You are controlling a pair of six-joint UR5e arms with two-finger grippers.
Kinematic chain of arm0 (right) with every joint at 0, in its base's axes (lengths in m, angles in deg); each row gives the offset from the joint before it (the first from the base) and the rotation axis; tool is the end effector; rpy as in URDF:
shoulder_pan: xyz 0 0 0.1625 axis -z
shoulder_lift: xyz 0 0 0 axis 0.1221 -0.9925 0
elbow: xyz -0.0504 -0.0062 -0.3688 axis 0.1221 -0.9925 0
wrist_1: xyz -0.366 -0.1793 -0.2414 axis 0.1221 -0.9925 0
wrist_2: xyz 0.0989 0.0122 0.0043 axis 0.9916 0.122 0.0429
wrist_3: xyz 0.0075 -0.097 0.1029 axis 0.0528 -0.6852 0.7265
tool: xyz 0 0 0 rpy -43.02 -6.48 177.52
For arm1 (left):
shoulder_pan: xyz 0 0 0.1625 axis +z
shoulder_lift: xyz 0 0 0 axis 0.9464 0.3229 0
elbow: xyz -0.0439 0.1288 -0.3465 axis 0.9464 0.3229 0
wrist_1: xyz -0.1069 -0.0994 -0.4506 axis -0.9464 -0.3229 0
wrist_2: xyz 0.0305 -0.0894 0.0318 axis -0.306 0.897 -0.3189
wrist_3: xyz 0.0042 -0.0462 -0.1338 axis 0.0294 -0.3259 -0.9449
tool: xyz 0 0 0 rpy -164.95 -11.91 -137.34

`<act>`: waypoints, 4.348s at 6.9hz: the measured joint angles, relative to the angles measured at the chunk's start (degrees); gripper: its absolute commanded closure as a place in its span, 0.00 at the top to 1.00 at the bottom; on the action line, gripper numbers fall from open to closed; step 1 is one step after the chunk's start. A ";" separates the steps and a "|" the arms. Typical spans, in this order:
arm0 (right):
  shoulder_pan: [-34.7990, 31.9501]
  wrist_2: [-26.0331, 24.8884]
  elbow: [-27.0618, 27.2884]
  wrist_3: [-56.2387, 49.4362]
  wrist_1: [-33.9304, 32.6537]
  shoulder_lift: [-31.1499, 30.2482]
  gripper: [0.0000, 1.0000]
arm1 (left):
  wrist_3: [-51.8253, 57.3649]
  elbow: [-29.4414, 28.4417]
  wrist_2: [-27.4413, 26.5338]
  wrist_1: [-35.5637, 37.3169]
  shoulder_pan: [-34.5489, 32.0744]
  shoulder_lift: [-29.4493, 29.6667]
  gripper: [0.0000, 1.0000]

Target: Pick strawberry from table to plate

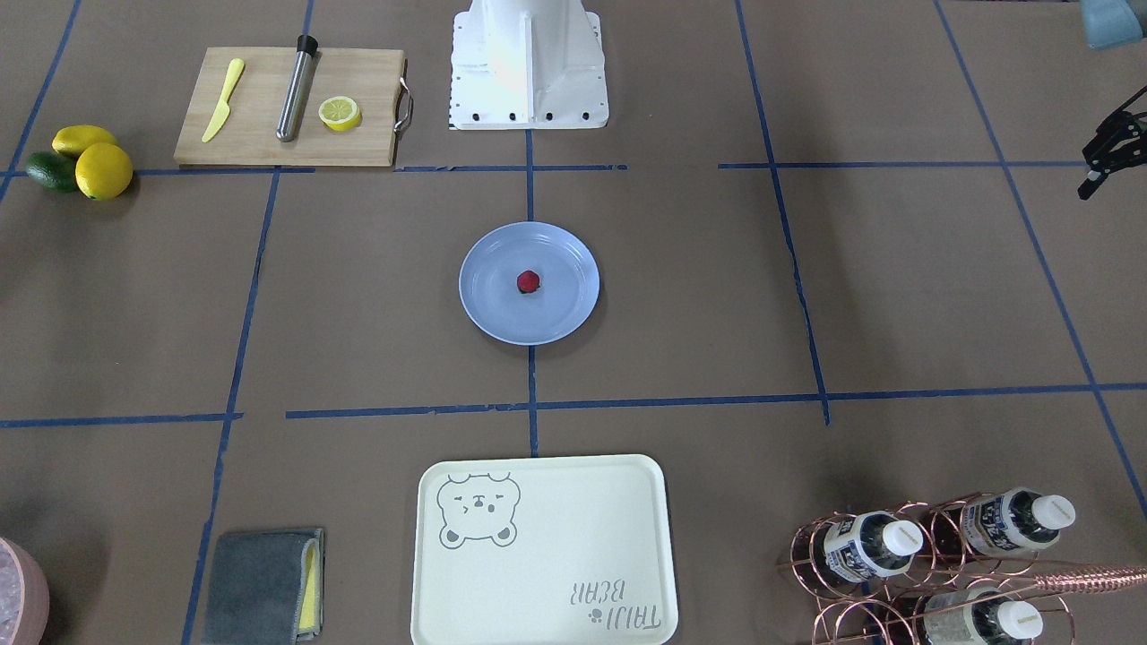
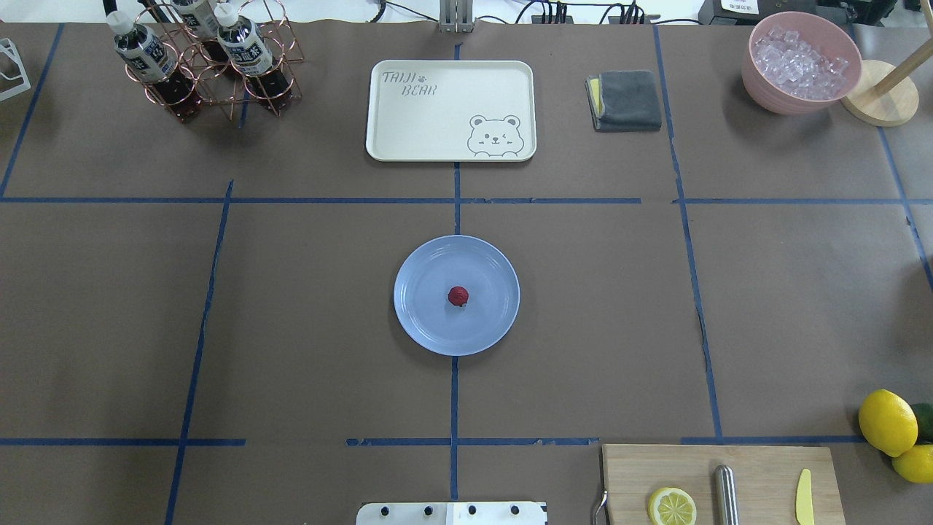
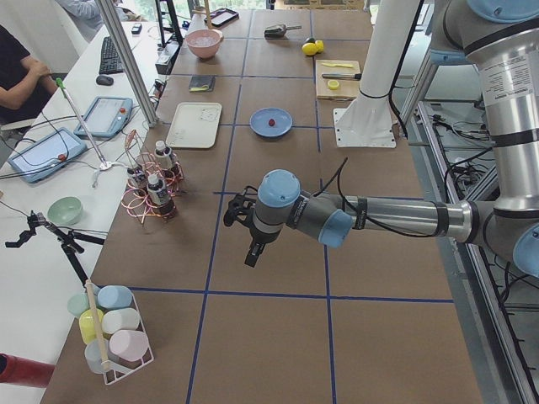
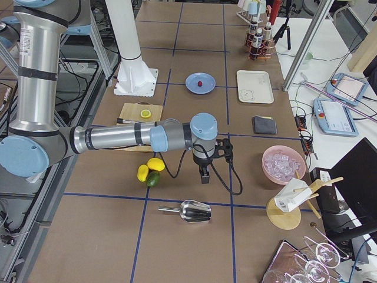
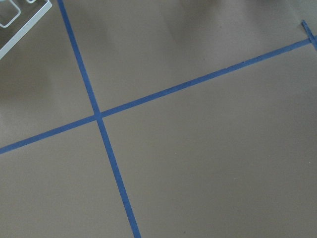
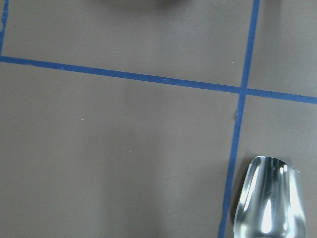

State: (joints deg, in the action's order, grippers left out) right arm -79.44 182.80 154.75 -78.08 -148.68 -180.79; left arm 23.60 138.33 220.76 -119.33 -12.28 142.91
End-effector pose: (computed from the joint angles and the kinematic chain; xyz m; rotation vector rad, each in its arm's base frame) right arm -0.0004 -0.5092 0.5665 0.1105 -0.8074 -0.1312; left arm 0.0226 -0.4836 0.5468 0.3008 0.8063 0.2171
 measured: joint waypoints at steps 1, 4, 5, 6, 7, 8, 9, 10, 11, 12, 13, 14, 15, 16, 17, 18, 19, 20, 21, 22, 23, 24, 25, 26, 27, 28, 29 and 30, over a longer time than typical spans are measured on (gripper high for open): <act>-1.36 0.09 -1.36 -2.59 -0.26 -0.21 1.00 | 2.25 1.90 0.16 5.90 -0.88 0.16 0.99; -2.24 1.14 -1.52 -3.48 -2.10 -0.41 1.00 | 9.70 3.57 0.09 15.56 -2.02 0.33 1.00; -2.25 1.21 -1.42 -3.23 -2.19 -0.42 1.00 | 10.50 3.80 0.12 17.82 -2.36 0.71 1.00; -2.24 1.25 -1.33 -2.47 -2.22 -0.38 1.00 | 11.37 3.76 0.17 21.05 -3.42 1.26 1.00; -2.20 1.33 -1.26 -1.12 -2.21 -0.31 1.00 | 11.90 3.60 0.26 24.16 -4.82 1.58 1.00; -2.17 1.47 -1.21 0.13 -2.17 -0.27 1.00 | 11.84 3.74 0.40 27.23 -5.63 1.83 1.00; -2.12 1.60 -1.12 0.78 -2.16 -0.26 1.00 | 11.66 3.60 0.60 29.40 -6.13 1.93 1.00; -2.09 1.72 -0.98 1.06 -2.15 -0.25 1.00 | 11.01 2.77 0.97 30.10 -6.36 2.31 1.00; -1.97 1.77 -0.81 1.16 -2.17 -0.25 1.00 | 10.42 1.69 1.39 29.84 -6.43 3.06 1.00; -1.87 1.76 -0.68 1.21 -2.20 -0.29 1.00 | 10.25 1.11 1.59 29.30 -6.45 3.46 1.00; -1.83 1.75 -0.61 1.25 -2.22 -0.41 1.00 | 10.10 0.92 1.65 28.88 -6.47 3.68 1.00; -1.77 1.75 -0.58 1.26 -2.23 -0.53 1.00 | 10.03 0.68 1.66 28.69 -6.47 4.13 1.00; -1.74 1.75 -0.58 1.23 -2.23 -0.56 1.00 | 10.05 -0.11 1.59 28.71 -6.46 5.07 1.00; -1.72 1.75 -0.59 1.21 -2.23 -0.59 1.00 | 10.07 -1.22 1.37 29.01 -6.39 6.62 1.00; -1.70 1.75 -0.60 1.20 -2.23 -0.59 1.00 | 10.10 -2.06 1.12 30.26 -6.37 8.32 1.00; -1.70 1.75 -0.60 1.20 -2.23 -0.60 1.00 | 10.14 -2.41 1.03 32.19 -6.37 9.64 1.00; -1.70 1.77 -0.60 1.20 -2.23 -0.60 1.00 | 10.19 -2.63 0.97 33.11 -6.40 10.42 1.00; -1.70 1.81 -0.60 1.19 -2.23 -0.60 1.00 | 10.56 -2.87 0.70 33.17 -6.42 10.41 1.00; -1.70 1.83 -0.60 1.20 -2.23 -0.60 1.00 | 12.90 -4.00 0.04 32.74 -6.42 10.24 1.00; -1.70 1.83 -0.59 1.20 -2.24 -0.60 1.00 | 16.34 -5.77 -0.53 32.26 -6.45 10.33 1.00; -1.71 1.83 -0.55 1.20 -2.23 -0.62 1.00 | 18.18 -6.69 -0.73 32.02 -6.46 10.36 1.00; -1.73 1.91 -0.53 1.20 -2.23 -0.66 1.00 | 19.00 -6.99 -0.79 31.83 -6.50 10.18 1.00; -1.72 2.07 -0.53 1.20 -2.23 -0.67 1.00 | 19.18 -7.01 -0.81 31.72 -6.51 10.10 1.00; -1.71 2.20 -0.56 1.20 -2.23 -0.68 1.00 | 19.10 -7.08 -0.81 31.68 -6.50 10.29 1.00; -1.70 2.25 -0.59 1.19 -2.23 -0.68 1.00 | 18.99 -7.07 -0.84 31.64 -6.48 10.53 1.00; -1.70 2.27 -0.60 1.20 -2.23 -0.68 1.00 | 18.85 -7.03 -0.85 31.62 -6.47 10.68 1.00; -1.70 2.27 -0.59 1.20 -2.23 -0.69 1.00 | 18.68 -7.07 -0.84 31.43 -6.48 10.67 1.00; -1.70 2.28 -0.56 1.22 -2.23 -0.69 1.00 | 18.56 -7.19 -0.83 30.95 -6.70 10.56 1.00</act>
